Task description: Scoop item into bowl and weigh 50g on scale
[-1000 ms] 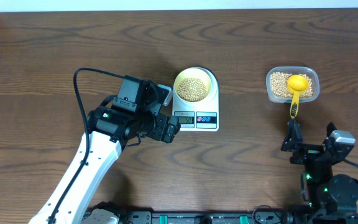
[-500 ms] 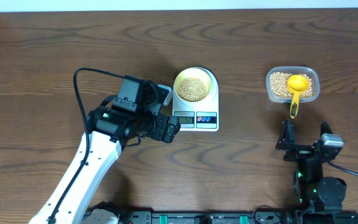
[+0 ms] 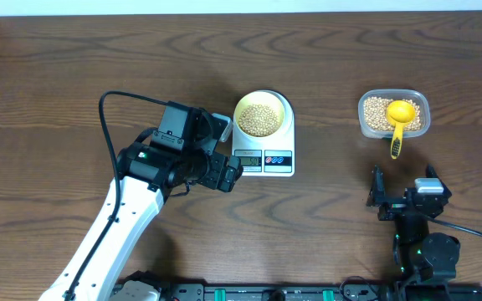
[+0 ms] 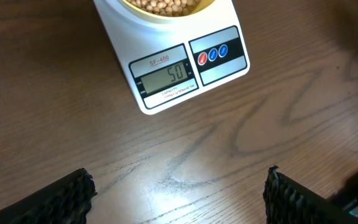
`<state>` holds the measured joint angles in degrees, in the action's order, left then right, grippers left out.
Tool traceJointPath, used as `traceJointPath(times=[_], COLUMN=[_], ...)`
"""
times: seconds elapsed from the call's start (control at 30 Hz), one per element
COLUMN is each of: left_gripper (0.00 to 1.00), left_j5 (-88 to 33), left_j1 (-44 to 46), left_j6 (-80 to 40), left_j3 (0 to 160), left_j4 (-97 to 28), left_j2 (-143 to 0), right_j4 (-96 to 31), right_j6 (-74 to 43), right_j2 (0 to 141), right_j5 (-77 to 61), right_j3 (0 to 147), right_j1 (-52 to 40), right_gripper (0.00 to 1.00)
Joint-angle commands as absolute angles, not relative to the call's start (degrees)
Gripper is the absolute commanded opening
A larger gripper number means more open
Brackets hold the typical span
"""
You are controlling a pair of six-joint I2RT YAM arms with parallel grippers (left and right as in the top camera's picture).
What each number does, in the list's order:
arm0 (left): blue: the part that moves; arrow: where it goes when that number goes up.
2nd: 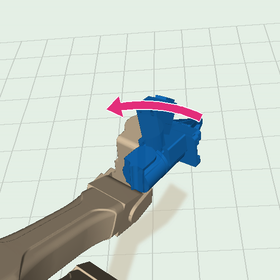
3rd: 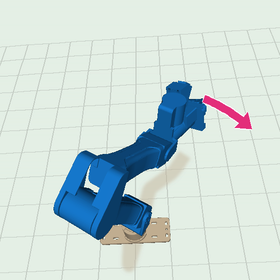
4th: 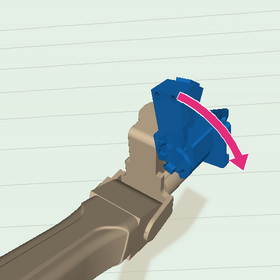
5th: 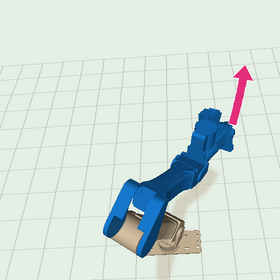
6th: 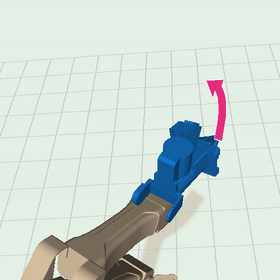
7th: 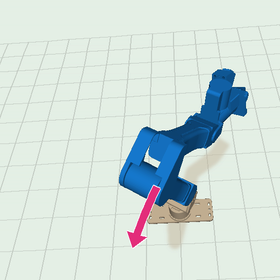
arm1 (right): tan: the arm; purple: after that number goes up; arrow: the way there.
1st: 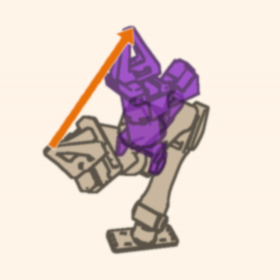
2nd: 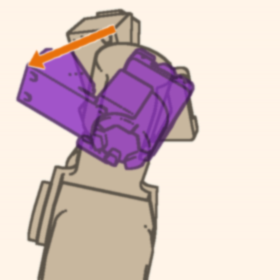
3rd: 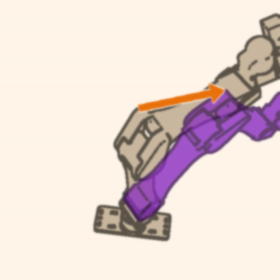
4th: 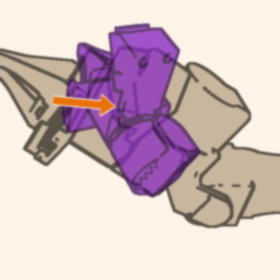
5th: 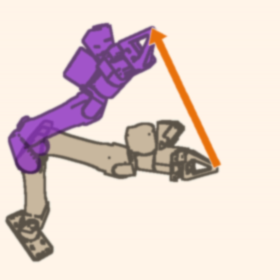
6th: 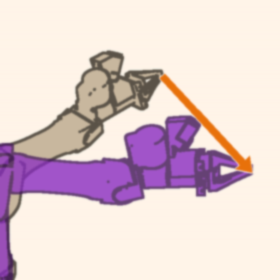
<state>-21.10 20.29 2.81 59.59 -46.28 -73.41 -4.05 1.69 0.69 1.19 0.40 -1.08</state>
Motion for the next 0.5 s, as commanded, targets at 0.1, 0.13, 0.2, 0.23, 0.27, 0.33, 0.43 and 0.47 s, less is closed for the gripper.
traceJointPath(times=[0.1,0.13,0.2,0.23,0.27,0.33,0.43,0.47], left_gripper=[0.89,0.89,0.89,0.89,0.89,0.89,0.89,0.89], left_j5=[-21.61,-21.61,-21.61,-21.61,-21.61,-21.61,-21.61,-21.61], left_j1=[20.05,20.05,20.05,20.05,20.05,20.05,20.05,20.05], left_j6=[2.72,2.72,2.72,2.72,2.72,2.72,2.72,2.72], left_j3=[59.18,59.18,59.18,59.18,59.18,59.18,59.18,59.18], left_j4=[-46.41,-46.41,-46.41,-46.41,-46.41,-46.41,-46.41,-46.41], left_j2=[-72.60,-72.60,-72.60,-72.60,-72.60,-72.60,-72.60,-72.60], right_j4=[-4.43,-4.40,-4.32,-4.32,-4.32,-4.29,-4.29,-4.32], right_j6=[3.92,3.92,3.92,3.92,3.92,3.92,3.92,3.92], right_j2=[0.30,0.30,0.30,0.30,0.30,0.30,0.30,0.30], right_j5=[0.91,0.91,0.93,0.93,0.93,0.93,0.93,0.93], right_j3=[0.32,0.32,0.32,0.32,0.32,0.32,0.32,0.32], right_j1=[-0.30,-0.30,-0.32,-0.32,-0.32,-0.32,-0.32,-0.32], right_gripper=[0.99,0.99,0.99,0.99,0.99,0.99,0.99,0.99])
